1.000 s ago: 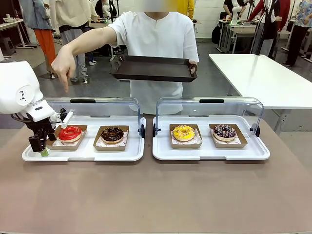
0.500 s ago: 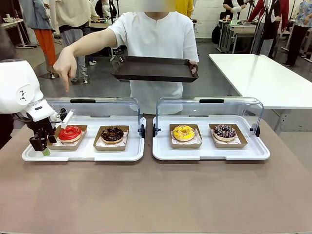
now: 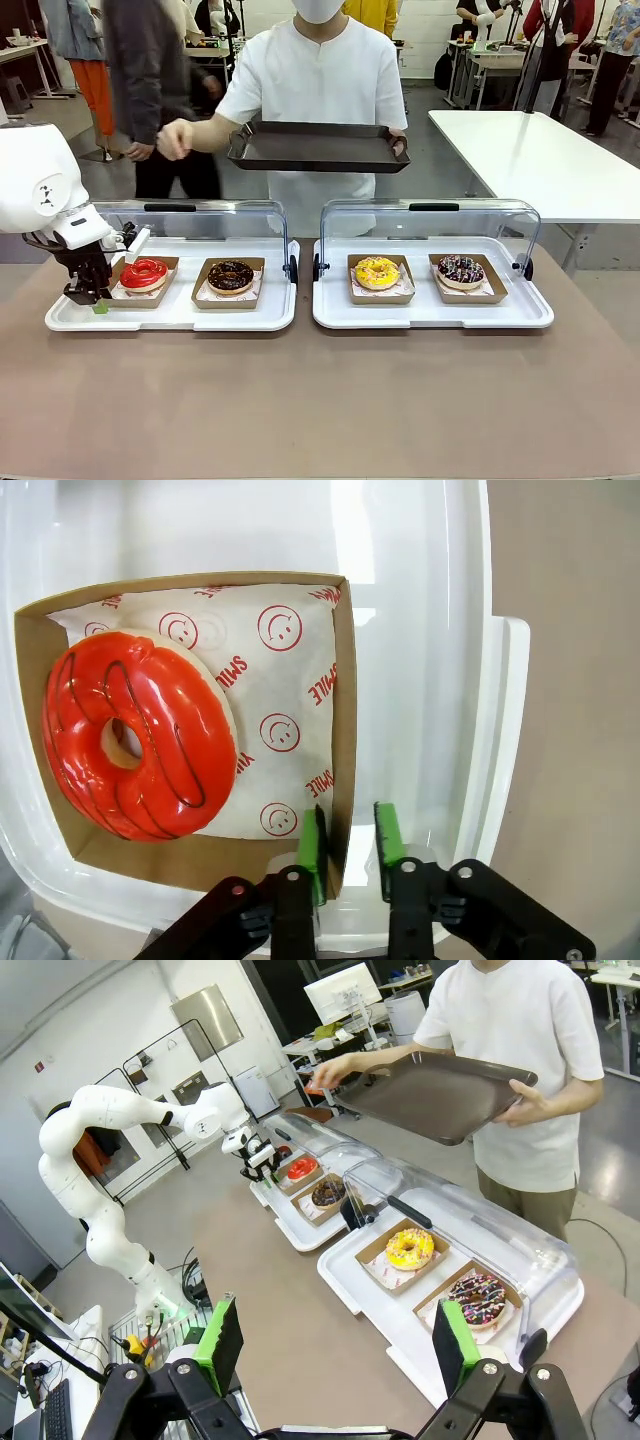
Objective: Provide the desired donut to the person.
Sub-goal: Pick up and lift the Paper togo box containing the Donut pointed at by the person, then place the picked Paper togo box onto the Handle tray extended by the person.
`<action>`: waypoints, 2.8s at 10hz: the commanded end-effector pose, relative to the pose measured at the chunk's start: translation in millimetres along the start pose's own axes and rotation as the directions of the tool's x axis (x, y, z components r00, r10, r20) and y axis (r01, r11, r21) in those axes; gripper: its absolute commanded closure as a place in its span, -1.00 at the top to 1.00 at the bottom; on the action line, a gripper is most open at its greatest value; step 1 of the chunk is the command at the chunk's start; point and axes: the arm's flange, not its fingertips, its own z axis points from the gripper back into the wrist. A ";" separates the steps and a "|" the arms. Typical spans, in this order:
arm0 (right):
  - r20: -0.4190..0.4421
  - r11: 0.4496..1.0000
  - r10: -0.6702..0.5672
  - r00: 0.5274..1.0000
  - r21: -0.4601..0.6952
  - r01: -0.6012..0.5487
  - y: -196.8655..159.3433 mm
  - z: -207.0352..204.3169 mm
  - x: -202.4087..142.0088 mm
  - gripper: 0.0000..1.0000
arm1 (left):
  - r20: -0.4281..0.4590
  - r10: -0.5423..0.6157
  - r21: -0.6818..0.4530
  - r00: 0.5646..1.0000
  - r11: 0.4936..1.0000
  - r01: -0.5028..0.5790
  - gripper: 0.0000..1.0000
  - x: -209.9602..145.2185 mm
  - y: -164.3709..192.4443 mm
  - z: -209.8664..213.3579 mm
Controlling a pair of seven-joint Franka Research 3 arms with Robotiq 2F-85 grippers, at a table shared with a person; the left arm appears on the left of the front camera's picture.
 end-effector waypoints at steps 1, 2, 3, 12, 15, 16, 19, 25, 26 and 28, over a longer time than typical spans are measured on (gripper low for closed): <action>0.006 1.000 0.001 1.000 0.002 -0.001 0.2 -0.8 1.0 1.00 | 0.022 -0.021 0.009 1.000 1.000 0.021 -1.00 -4.1 2.8 0.1; 0.006 1.000 0.001 1.000 0.002 -0.001 0.2 -0.8 1.0 1.00 | 0.024 -0.027 0.012 0.999 1.000 0.027 -1.00 -4.6 1.6 1.0; 0.006 1.000 0.001 1.000 0.002 -0.001 0.2 -0.8 1.0 1.00 | 0.022 -0.033 0.015 0.999 0.999 0.033 -1.00 -4.6 0.5 2.6; 0.006 1.000 0.001 1.000 0.002 -0.001 0.2 -0.8 1.0 1.00 | 0.025 -0.111 -0.027 0.994 0.993 0.111 -1.00 -6.6 -114.3 161.4; 0.006 1.000 0.001 1.000 0.002 -0.001 0.2 -0.8 1.0 1.00 | -0.002 -0.107 0.028 0.994 0.994 0.107 -1.00 -3.3 -137.2 232.0; 0.006 1.000 0.001 1.000 0.002 -0.001 0.2 -0.8 1.0 1.00 | -0.009 -0.088 0.055 0.996 0.995 0.088 -1.00 -1.1 -133.7 251.4; 0.006 1.000 0.001 1.000 0.002 -0.001 0.2 -0.8 1.0 1.00 | -0.014 -0.047 0.094 0.999 0.994 0.048 -1.00 8.4 -112.3 291.3; 0.006 1.000 0.001 1.000 0.002 -0.001 0.2 -0.8 1.0 1.00 | 0.006 -0.057 0.107 0.998 0.993 0.056 -1.00 8.5 -106.7 295.0; 0.006 1.000 0.001 1.000 0.002 -0.001 0.2 -0.8 1.0 1.00 | 0.006 -0.057 0.107 0.998 0.993 0.056 -1.00 8.5 -106.7 295.0; 0.006 1.000 0.001 1.000 0.002 -0.001 0.2 -0.8 1.0 1.00 | 0.006 -0.057 0.107 0.998 0.993 0.056 -1.00 8.5 -106.7 295.0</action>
